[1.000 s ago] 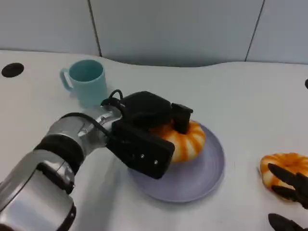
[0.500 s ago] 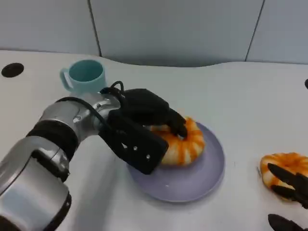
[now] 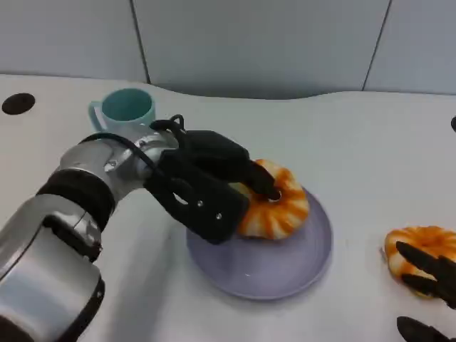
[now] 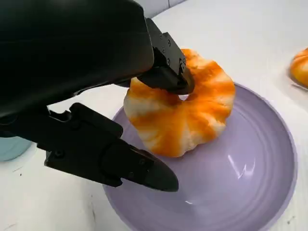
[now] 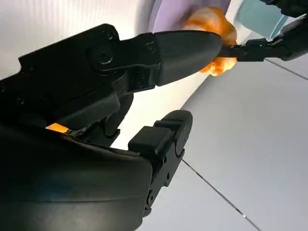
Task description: Grasp the bread from the table and place it into the plate.
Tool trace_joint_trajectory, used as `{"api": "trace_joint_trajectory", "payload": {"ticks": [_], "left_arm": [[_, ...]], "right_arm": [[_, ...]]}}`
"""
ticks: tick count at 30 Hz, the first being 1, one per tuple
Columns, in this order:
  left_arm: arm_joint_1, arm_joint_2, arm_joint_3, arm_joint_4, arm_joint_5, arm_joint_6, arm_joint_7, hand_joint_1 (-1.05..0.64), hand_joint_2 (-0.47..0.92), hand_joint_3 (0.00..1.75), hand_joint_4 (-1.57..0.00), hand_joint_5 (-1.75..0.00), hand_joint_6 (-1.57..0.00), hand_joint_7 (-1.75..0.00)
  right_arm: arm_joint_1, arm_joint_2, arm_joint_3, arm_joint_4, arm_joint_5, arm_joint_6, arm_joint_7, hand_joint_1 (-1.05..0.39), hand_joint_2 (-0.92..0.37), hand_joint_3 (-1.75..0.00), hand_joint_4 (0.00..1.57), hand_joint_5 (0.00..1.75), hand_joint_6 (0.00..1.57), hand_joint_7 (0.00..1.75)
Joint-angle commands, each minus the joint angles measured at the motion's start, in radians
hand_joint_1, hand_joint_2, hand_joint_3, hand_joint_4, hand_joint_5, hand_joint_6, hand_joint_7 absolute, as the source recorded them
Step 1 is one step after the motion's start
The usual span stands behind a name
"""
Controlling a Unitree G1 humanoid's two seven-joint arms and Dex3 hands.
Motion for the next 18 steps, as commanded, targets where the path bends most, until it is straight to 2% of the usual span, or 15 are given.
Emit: {"api": "trace_joint_trajectory", "payload": {"ticks": [1, 8, 9, 11, 14, 15, 17, 18], "left_arm": [[-0.03, 0.034, 0.033, -0.027, -0.041, -0.004, -0.056, -0.65, 0.88, 0.0, -0.12, -0.38, -0.42, -0.04], [-0.028, 0.054, 0.048, -0.056, -0.067, -0.012, -0.088, -0.66, 0.89, 0.0, -0.16, -0.44, -0.38, -0.01], [-0.027, 0.056, 0.052, -0.059, -0.072, -0.012, -0.098, -0.65, 0.89, 0.0, -0.25, -0.49, -0.28, 0.0], [-0.025, 0.059, 0.06, -0.064, -0.08, -0.011, -0.114, -0.64, 0.9, 0.0, -0.39, -0.48, -0.19, 0.0], [-0.025, 0.061, 0.071, -0.067, -0.09, -0.005, -0.138, -0.65, 0.91, 0.0, -0.66, -0.49, -0.18, -0.01], [-0.026, 0.061, 0.072, -0.068, -0.093, -0.005, -0.145, -0.65, 0.91, 0.0, -0.69, -0.51, -0.2, -0.03], [-0.027, 0.063, 0.068, -0.073, -0.088, -0.012, -0.144, -0.65, 0.91, 0.0, -0.65, -0.58, -0.28, -0.03], [-0.028, 0.066, 0.062, -0.077, -0.078, -0.022, -0.13, -0.66, 0.92, 0.0, -0.54, -0.56, -0.36, -0.05]], "right_arm": [[0.003, -0.007, -0.01, -0.001, 0.011, -0.001, -0.005, -0.33, -0.92, -0.32, 0.87, 0.09, 0.65, 0.0], [0.003, -0.01, -0.011, -0.002, 0.01, -0.003, -0.004, -0.33, -0.92, -0.32, 0.87, 0.09, 0.66, 0.0], [0.004, -0.011, -0.011, -0.003, 0.008, -0.003, -0.004, -0.33, -0.92, -0.32, 0.88, 0.09, 0.65, 0.0], [0.006, -0.01, -0.011, -0.006, 0.005, -0.002, -0.005, -0.33, -0.92, -0.32, 0.89, 0.1, 0.65, 0.0], [0.009, -0.006, -0.01, -0.012, 0.005, 0.007, -0.005, -0.33, -0.92, -0.32, 0.87, 0.09, 0.65, 0.0], [0.009, -0.006, -0.01, -0.013, 0.003, 0.009, -0.006, -0.33, -0.92, -0.32, 0.87, 0.09, 0.65, 0.0], [0.009, -0.007, -0.01, -0.014, -0.002, 0.008, -0.007, -0.33, -0.92, -0.32, 0.86, 0.09, 0.65, 0.0], [0.008, -0.008, -0.009, -0.012, 0.0, 0.004, -0.007, -0.33, -0.92, -0.32, 0.86, 0.09, 0.65, 0.0]]}}
